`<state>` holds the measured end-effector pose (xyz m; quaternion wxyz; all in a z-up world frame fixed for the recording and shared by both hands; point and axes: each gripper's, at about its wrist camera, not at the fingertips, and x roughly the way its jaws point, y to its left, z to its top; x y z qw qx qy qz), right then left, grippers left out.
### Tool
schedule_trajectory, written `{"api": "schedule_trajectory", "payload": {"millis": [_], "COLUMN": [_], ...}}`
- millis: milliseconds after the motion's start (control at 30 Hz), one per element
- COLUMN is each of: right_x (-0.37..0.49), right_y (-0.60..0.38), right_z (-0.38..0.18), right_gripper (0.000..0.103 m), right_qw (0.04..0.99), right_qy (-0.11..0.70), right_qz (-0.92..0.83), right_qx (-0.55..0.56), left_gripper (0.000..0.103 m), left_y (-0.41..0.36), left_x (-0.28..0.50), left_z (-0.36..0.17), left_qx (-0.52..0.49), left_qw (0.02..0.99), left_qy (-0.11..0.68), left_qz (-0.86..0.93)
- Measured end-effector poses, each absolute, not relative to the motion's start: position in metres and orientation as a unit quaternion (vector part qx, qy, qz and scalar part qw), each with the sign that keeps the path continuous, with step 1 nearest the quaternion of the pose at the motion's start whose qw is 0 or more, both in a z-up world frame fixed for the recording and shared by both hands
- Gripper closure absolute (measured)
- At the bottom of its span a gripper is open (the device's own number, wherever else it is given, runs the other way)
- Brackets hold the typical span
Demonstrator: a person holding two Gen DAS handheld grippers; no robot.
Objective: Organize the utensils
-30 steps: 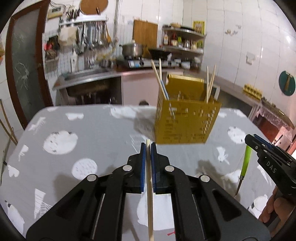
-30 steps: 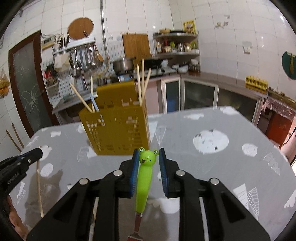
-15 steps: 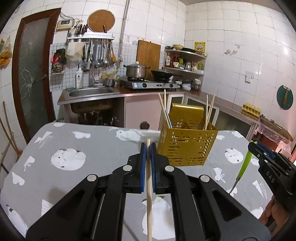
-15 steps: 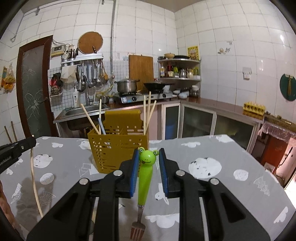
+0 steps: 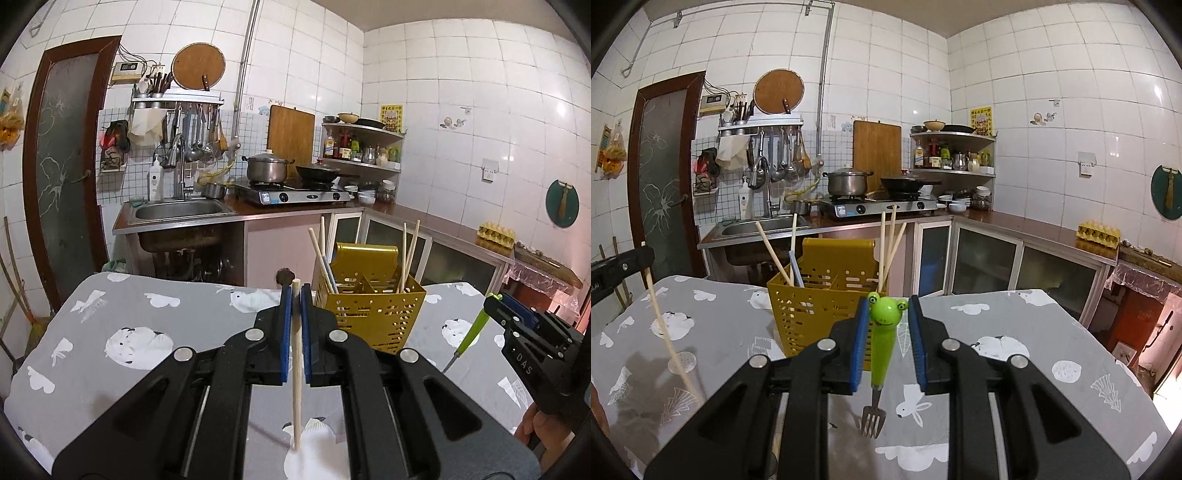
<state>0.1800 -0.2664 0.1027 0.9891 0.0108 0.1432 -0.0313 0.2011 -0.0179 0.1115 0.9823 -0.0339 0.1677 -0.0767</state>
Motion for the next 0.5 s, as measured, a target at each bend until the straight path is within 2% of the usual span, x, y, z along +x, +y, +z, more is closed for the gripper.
{"api": "schedule_trajectory", "payload": {"millis": [500], "right_x": [0.191], "right_y": [-0.274], "right_z": [0.126], "right_gripper": [0.081], "right_qw": [0.991], "right_qy": [0.128], "right_qz": [-0.026], "right_qx": [0.01], "left_gripper": [0.099], "left_y": [-0.03], "left_x": [0.213], "left_z": [0.137], "left_qx": [-0.033], "left_qw": [0.985], "left_qy": [0.143], "left_qz": [-0.088]}}
